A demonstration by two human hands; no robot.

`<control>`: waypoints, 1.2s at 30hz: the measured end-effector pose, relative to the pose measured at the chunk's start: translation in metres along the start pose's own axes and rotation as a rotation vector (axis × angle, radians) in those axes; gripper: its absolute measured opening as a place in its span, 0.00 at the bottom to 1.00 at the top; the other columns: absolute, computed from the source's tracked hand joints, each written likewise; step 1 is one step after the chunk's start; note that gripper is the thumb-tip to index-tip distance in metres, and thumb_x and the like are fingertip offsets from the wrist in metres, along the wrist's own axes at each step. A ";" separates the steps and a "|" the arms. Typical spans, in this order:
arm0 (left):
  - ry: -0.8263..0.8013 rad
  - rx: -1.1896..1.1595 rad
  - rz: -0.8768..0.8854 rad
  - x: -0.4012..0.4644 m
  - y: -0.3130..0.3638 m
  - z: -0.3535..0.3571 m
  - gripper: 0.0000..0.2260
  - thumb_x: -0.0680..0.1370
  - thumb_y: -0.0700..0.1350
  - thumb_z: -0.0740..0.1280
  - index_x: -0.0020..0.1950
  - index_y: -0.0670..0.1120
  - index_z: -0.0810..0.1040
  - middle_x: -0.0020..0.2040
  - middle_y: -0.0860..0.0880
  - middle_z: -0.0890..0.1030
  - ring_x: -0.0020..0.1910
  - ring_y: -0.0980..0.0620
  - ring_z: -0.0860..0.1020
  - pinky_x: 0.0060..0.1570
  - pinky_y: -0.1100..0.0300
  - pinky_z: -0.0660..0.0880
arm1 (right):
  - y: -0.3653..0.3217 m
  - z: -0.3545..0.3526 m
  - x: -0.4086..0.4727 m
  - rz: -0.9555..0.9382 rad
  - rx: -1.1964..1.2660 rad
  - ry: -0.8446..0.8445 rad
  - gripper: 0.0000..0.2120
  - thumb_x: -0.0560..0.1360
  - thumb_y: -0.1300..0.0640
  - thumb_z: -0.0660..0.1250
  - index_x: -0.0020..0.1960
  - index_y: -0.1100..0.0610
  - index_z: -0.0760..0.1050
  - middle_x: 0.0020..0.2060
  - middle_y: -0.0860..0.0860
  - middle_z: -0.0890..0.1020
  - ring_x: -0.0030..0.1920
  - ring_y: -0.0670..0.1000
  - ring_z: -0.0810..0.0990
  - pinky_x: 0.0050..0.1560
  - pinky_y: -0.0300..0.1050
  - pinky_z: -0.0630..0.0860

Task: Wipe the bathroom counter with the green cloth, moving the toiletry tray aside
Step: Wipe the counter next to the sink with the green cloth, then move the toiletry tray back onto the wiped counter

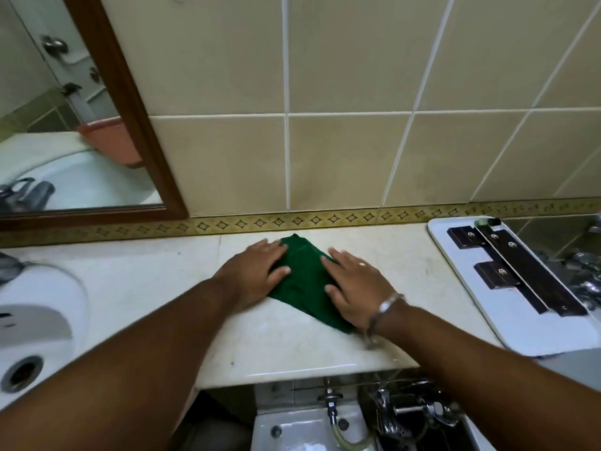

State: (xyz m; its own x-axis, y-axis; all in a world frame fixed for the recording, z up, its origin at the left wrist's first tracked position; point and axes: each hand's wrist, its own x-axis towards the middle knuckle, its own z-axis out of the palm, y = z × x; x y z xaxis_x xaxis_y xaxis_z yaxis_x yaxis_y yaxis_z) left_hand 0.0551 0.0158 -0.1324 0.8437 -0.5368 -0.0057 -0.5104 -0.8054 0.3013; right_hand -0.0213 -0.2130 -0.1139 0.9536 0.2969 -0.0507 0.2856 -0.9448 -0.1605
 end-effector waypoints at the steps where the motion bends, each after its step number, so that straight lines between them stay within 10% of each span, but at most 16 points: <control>1: -0.021 0.098 0.085 0.002 0.006 -0.001 0.27 0.81 0.58 0.55 0.78 0.49 0.58 0.80 0.48 0.59 0.78 0.47 0.56 0.75 0.50 0.57 | 0.002 -0.005 -0.014 0.047 0.018 0.007 0.27 0.78 0.48 0.55 0.76 0.53 0.57 0.76 0.54 0.61 0.73 0.56 0.62 0.72 0.49 0.60; 9: -0.264 0.387 0.108 -0.001 -0.003 -0.014 0.26 0.82 0.59 0.48 0.79 0.51 0.54 0.80 0.51 0.57 0.77 0.51 0.59 0.74 0.47 0.51 | -0.022 -0.002 -0.014 0.234 -0.092 -0.184 0.31 0.78 0.45 0.50 0.77 0.54 0.50 0.69 0.55 0.73 0.64 0.57 0.74 0.59 0.50 0.66; 21: -0.319 0.397 -0.261 -0.217 -0.111 -0.051 0.32 0.80 0.65 0.43 0.80 0.51 0.47 0.81 0.51 0.51 0.79 0.48 0.49 0.75 0.44 0.43 | -0.192 0.037 0.185 -0.216 -0.137 -0.393 0.29 0.80 0.42 0.46 0.78 0.47 0.45 0.79 0.51 0.47 0.77 0.60 0.44 0.75 0.56 0.46; 30: -0.430 0.363 -0.358 -0.226 -0.123 -0.074 0.33 0.79 0.66 0.44 0.80 0.49 0.49 0.81 0.49 0.52 0.80 0.48 0.47 0.75 0.44 0.42 | -0.219 0.045 0.189 -0.307 -0.202 -0.279 0.29 0.79 0.39 0.44 0.78 0.44 0.43 0.79 0.52 0.44 0.77 0.61 0.44 0.75 0.55 0.46; 36: -0.137 0.240 -0.455 -0.158 -0.076 -0.078 0.36 0.76 0.70 0.51 0.80 0.55 0.51 0.81 0.49 0.55 0.79 0.44 0.52 0.75 0.40 0.43 | -0.143 0.004 0.103 -0.127 0.405 0.014 0.31 0.77 0.47 0.61 0.77 0.44 0.53 0.78 0.53 0.56 0.77 0.54 0.54 0.73 0.50 0.55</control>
State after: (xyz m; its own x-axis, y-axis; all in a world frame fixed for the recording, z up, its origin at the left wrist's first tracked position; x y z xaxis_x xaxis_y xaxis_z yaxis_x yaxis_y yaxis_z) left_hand -0.0265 0.1815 -0.0796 0.9674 -0.1346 -0.2145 -0.1351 -0.9908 0.0124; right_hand 0.0362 -0.0469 -0.1001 0.9151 0.4032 0.0074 0.3433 -0.7691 -0.5391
